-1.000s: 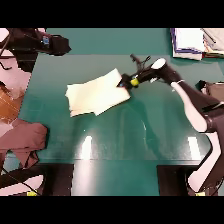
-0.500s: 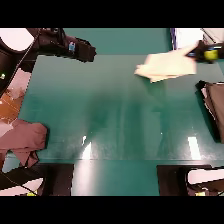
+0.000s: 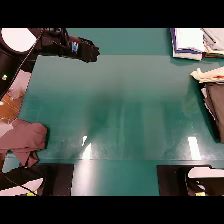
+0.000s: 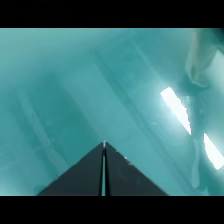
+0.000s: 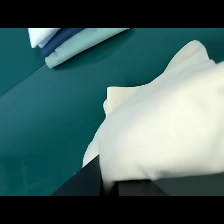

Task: Fold the shirts.

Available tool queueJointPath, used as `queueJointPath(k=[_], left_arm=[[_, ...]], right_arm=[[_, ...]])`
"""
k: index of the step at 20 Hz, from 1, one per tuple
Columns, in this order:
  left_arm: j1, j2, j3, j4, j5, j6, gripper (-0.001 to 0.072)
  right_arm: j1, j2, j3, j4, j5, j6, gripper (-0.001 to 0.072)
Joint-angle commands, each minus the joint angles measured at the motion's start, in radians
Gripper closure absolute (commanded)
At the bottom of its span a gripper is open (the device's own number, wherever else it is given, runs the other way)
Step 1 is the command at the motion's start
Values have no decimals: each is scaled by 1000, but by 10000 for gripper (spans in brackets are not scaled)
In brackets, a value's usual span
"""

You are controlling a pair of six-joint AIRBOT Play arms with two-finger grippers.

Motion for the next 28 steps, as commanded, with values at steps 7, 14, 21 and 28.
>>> queueJointPath(k=[7, 14, 21, 28], left_arm=[[-1, 0, 0, -3, -1, 0, 685], [-1, 0, 0, -3, -2, 3, 685], [-1, 0, 0, -3, -5, 3, 685], [-1, 0, 0, -6, -17, 3, 684]], right_arm=[[-61, 18, 245, -4, 153, -13, 696], [-185, 222, -38, -50, 254, 6, 696], [-335, 385, -445, -356, 306, 32, 522], [-266, 432, -406, -70, 254, 30, 75]])
